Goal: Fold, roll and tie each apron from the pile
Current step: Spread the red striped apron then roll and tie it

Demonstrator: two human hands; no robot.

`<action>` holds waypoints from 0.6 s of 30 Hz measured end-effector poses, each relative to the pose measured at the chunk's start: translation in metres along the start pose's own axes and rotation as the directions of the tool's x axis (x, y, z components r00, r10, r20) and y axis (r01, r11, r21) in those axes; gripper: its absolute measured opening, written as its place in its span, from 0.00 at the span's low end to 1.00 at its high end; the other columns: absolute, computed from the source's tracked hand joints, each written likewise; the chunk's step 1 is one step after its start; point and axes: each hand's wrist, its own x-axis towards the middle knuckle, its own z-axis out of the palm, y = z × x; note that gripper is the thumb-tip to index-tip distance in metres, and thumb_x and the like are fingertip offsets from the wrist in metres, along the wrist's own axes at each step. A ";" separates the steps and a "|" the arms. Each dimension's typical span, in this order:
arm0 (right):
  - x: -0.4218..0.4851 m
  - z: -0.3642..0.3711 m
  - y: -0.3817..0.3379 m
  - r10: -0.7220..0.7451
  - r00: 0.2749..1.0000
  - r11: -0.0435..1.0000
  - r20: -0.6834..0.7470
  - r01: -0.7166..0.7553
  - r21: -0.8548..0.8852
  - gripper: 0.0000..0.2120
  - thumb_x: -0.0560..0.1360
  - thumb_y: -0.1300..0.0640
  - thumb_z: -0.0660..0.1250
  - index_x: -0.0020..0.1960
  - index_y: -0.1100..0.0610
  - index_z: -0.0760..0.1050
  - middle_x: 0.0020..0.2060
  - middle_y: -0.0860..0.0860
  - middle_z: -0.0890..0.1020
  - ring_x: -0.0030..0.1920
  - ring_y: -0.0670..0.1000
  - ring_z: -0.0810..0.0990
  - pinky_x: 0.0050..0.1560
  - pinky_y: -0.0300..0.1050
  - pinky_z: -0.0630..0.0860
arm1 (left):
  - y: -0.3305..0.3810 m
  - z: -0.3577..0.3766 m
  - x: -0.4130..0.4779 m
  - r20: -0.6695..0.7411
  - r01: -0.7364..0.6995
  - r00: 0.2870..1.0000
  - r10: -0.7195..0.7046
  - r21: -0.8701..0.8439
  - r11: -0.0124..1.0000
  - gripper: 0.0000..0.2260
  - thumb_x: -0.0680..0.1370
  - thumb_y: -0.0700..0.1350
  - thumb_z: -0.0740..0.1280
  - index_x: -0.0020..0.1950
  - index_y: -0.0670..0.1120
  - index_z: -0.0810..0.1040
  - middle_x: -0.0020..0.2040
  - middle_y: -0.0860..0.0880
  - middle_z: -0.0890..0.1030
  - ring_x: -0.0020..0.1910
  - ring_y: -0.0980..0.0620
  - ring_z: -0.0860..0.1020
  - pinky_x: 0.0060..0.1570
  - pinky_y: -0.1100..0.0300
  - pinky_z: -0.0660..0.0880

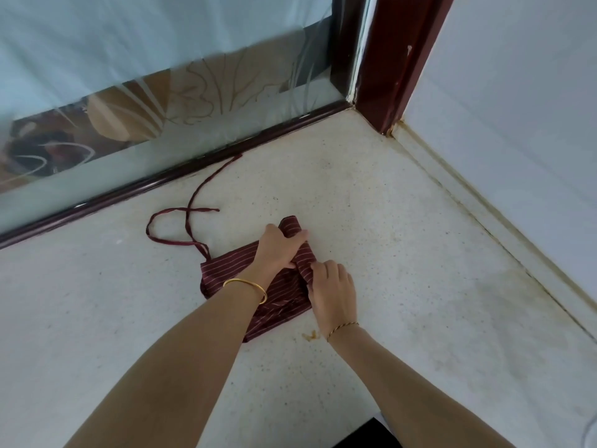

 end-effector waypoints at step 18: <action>-0.006 -0.004 -0.027 0.373 0.815 0.891 0.443 -0.448 0.075 0.23 0.75 0.39 0.61 0.59 0.55 0.68 0.53 0.50 0.73 0.53 0.50 0.72 0.48 0.43 0.73 | -0.043 -0.031 -0.008 -0.130 0.002 0.991 0.037 0.286 0.958 0.22 0.75 0.41 0.69 0.62 0.39 0.60 0.43 0.43 0.75 0.41 0.42 0.80 0.42 0.48 0.80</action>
